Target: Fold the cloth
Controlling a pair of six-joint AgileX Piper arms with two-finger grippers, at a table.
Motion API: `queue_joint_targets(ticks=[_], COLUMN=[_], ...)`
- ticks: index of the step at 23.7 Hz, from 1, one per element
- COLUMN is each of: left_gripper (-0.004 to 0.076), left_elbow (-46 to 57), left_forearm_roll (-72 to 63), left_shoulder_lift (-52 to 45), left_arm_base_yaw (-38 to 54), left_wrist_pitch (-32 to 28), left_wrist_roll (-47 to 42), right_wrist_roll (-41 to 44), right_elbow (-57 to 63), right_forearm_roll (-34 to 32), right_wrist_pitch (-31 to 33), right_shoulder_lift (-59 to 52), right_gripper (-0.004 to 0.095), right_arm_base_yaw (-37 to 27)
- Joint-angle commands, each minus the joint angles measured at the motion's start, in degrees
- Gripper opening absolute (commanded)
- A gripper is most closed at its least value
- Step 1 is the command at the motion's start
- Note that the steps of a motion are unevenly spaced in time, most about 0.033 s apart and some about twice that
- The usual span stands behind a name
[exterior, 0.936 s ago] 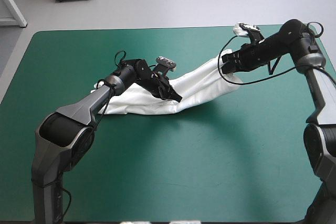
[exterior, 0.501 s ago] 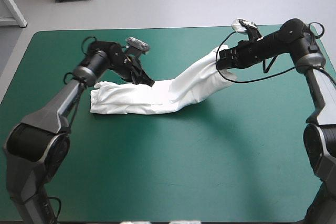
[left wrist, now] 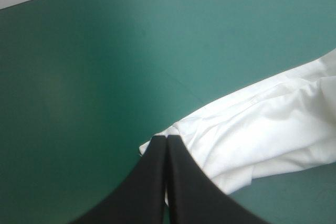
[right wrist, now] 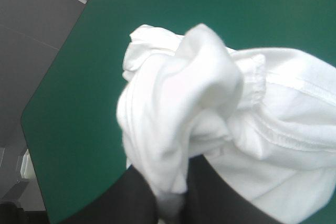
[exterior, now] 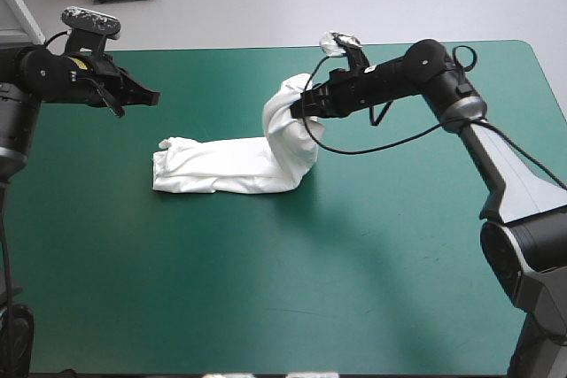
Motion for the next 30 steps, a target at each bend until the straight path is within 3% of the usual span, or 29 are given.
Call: queue_joint_targets(ticks=[1, 7, 9, 14, 22, 24, 28, 30], left_gripper=[-0.0009, -0.0009, -0.0009, -0.0009, -0.0009, -0.0009, -0.0009, -0.0009], left_elbow=[-1.7, -1.7, -0.9, -0.7, -0.7, -0.7, -0.7, -0.7], left_forearm_roll=[-1.0, 0.3, 0.5, 1.6, 1.6, 1.6, 1.5, 1.4], left_shoulder_lift=[-5.1, -9.0, -9.6, -10.1, -10.2, -10.3, -10.8, -11.5], left_arm_base_yaw=[0.1, 0.1, 0.1, 0.1, 0.1, 0.1, 0.1, 0.1], left_wrist_pitch=[-1.3, -0.3, -0.3, 0.6, 0.8, 1.1, 1.8, 1.9], left_wrist_roll=[-0.6, -0.6, -0.6, -0.6, -0.6, -0.6, -0.6, -0.6], right_wrist_roll=[-0.7, -0.5, -0.5, -0.5, -0.5, 0.9, 8.0, 10.8], right_elbow=[-6.2, -18.9, -21.8, -24.5, -29.8, -31.5, -35.4, -35.7], right_forearm_roll=[4.3, 4.0, 3.9, 4.1, 1.1, -2.3, -15.7, -17.9], right_wrist_pitch=[-3.1, -4.3, -4.1, -4.1, -2.8, -1.3, 6.8, 9.0], right_shoulder_lift=[0.6, 11.9, 15.2, 18.9, 18.9, 18.9, 18.9, 18.7], right_gripper=[-0.0017, 0.0001, 0.0094, 0.045, 0.0463, 0.0463, 0.0463, 0.0464], right_arm_base_yaw=[4.4, 11.9, 13.5, 15.3, 15.1, 14.9, 13.2, 11.6])
